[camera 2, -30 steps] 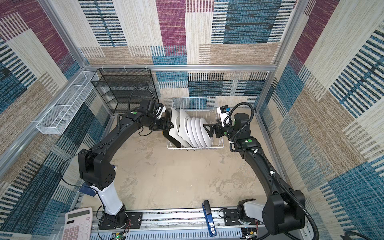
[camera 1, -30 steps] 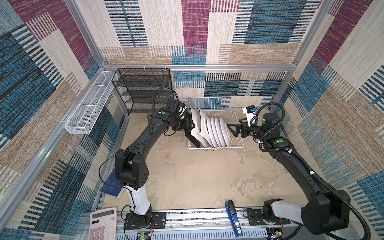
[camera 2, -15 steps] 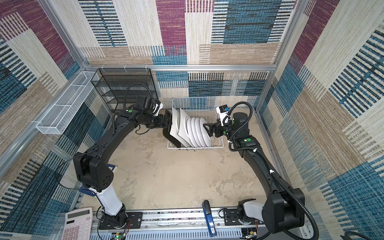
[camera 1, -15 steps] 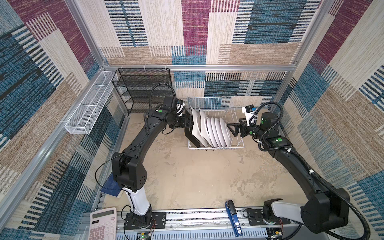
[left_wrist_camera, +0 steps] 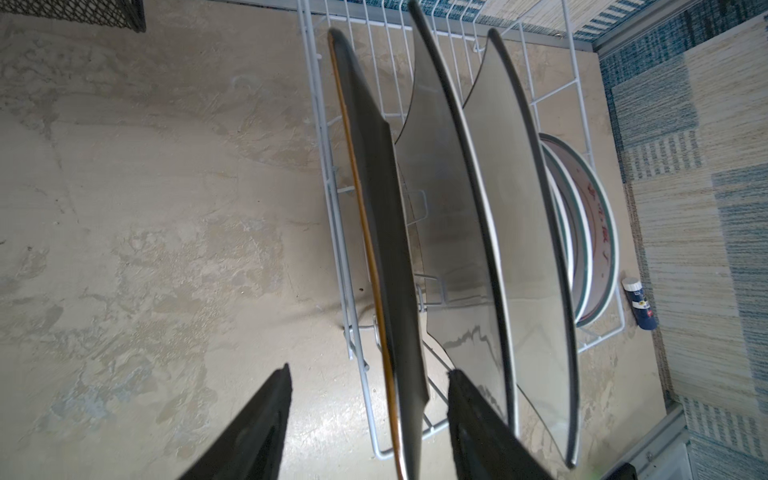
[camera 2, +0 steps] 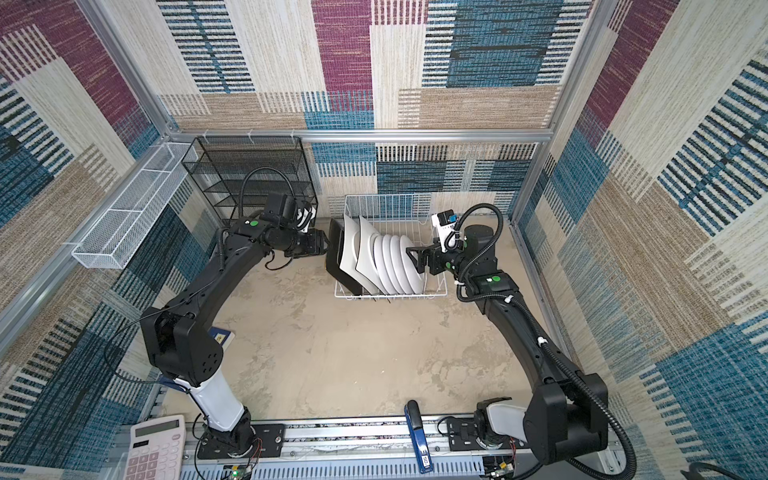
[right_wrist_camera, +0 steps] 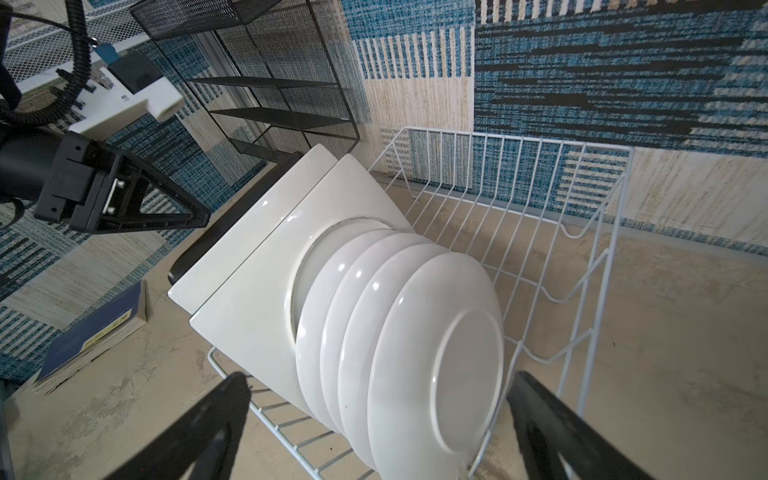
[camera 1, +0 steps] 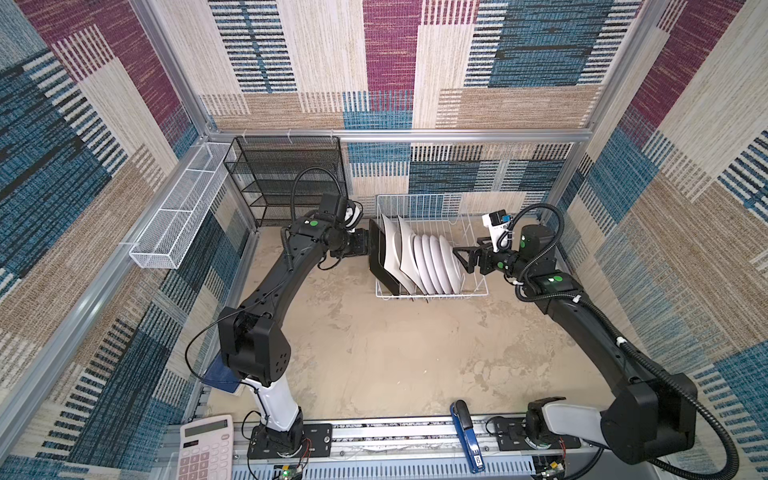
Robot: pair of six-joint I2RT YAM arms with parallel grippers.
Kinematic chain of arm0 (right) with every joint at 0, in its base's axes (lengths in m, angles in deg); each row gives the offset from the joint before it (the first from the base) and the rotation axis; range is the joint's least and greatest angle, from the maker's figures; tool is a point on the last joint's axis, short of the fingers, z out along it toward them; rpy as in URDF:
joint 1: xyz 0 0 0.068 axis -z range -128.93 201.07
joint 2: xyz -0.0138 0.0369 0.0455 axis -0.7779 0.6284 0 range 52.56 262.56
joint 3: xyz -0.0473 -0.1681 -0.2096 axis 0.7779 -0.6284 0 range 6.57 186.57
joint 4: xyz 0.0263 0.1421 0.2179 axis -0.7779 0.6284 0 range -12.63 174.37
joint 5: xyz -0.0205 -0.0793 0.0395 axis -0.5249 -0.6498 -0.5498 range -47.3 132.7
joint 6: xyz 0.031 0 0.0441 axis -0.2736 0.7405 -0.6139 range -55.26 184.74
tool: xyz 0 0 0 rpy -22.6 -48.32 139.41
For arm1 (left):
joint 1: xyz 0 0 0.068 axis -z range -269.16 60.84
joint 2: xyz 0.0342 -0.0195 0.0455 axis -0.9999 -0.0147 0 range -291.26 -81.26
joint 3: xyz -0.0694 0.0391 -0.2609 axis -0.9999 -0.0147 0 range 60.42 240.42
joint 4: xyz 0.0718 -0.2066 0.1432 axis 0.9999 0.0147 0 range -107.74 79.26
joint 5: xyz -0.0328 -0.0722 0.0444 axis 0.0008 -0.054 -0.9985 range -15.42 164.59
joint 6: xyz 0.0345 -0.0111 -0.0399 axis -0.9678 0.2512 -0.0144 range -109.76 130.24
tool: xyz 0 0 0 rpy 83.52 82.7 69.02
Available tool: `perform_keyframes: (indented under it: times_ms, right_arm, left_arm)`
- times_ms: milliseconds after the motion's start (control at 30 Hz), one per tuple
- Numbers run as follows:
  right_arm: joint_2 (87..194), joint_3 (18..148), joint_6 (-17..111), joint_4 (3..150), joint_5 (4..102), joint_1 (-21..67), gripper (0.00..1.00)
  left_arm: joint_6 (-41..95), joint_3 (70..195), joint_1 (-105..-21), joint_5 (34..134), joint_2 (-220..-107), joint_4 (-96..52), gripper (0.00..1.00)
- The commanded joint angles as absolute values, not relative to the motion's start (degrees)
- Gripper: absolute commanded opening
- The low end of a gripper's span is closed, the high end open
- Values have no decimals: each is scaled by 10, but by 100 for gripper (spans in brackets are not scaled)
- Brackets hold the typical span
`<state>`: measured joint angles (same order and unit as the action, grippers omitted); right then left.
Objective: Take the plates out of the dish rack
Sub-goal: 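Close the left gripper on the dark plate's rim while the right gripper waits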
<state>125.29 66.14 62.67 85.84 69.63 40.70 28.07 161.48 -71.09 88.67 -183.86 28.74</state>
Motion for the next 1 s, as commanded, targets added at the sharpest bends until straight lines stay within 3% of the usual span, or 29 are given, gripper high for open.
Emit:
perform_keyframes:
  times_ms: [0,967]
  right_arm:
    - [1250,660,628,851,687,406,99]
    - [1256,670,623,864,661,403,99]
  left_arm:
    - [289,1616,-712,895,-1851,280,62]
    - [305,1676,-709,958,-1952,280,56]
